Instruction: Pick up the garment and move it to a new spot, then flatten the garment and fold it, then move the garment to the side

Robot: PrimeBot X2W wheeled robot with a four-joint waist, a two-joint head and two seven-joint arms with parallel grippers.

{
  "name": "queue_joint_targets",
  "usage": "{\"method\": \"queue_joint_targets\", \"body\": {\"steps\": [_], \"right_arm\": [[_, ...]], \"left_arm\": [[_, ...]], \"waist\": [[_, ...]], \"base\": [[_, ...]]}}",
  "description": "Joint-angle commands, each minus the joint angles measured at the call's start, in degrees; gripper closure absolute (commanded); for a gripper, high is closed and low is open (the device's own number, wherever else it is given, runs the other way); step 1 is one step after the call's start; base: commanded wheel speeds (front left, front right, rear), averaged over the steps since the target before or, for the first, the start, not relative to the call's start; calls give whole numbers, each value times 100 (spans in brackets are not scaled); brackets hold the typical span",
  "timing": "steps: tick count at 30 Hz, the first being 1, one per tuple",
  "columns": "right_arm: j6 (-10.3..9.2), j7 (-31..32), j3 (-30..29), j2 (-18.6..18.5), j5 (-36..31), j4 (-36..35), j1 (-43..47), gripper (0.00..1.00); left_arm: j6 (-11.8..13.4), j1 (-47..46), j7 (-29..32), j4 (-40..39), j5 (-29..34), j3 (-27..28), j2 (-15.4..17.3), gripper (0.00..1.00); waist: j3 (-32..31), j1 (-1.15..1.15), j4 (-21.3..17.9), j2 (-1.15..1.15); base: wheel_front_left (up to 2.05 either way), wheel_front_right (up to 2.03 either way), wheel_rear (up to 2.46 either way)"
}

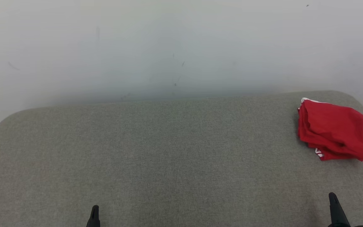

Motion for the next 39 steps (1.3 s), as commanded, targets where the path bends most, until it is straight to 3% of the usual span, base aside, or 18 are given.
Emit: {"method": "queue_joint_targets", "body": {"steps": [1,39], "right_arm": [[1,46,-69,-66,192,-50,-142,100],[1,762,-819,-131,2659,142,-385,100]], "left_arm": [[-31,-167,27,-16,-184,-12,4,100],[-249,-769,234,547,-2636,-276,4,100]], "waist": [[8,0,-2,0],[214,0,-53,0]], "base": [[0,0,0],[0,0,0]]}}
